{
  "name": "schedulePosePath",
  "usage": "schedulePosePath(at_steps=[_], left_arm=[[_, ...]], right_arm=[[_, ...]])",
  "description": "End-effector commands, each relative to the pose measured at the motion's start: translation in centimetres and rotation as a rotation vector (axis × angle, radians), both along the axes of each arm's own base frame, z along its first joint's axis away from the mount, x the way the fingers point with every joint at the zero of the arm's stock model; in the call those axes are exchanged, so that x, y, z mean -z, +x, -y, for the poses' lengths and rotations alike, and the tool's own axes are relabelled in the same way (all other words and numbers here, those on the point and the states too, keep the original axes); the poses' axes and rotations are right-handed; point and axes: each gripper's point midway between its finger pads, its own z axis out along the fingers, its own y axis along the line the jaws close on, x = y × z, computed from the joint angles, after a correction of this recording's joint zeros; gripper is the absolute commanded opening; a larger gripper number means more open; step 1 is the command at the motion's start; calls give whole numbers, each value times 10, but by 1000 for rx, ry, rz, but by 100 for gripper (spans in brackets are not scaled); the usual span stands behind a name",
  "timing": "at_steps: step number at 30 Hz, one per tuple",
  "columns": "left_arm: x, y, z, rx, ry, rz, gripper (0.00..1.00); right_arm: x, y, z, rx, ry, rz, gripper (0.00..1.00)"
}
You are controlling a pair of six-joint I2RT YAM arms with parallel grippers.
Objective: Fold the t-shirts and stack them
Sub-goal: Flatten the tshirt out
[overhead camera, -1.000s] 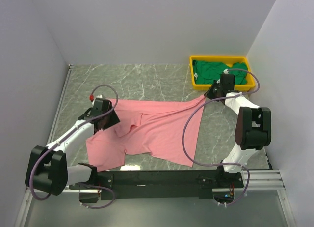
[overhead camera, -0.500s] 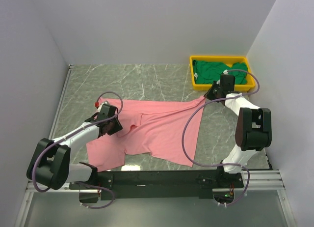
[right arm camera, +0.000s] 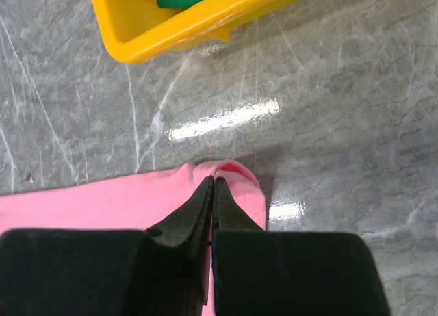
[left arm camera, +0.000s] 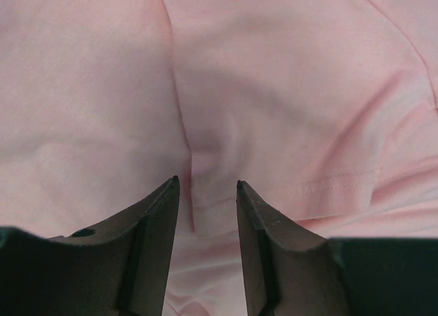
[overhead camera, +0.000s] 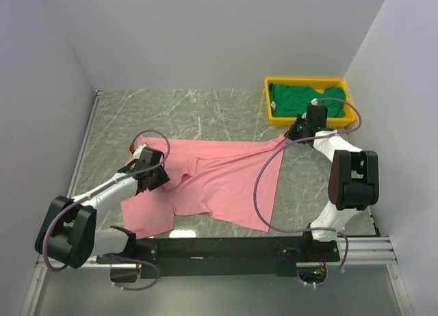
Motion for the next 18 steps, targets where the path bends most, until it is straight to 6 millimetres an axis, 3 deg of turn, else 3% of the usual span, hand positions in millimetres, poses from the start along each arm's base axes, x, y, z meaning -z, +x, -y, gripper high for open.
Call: schedulePosePath(at_steps=[1,18], left_arm=[[1,2,0,-20,-6,12,45],[-3,10,17,19,-38,31,36]], right_arm=[[-21,6,0,-8,-18,72,0],[-21,6,2,-4,-29,70,0]])
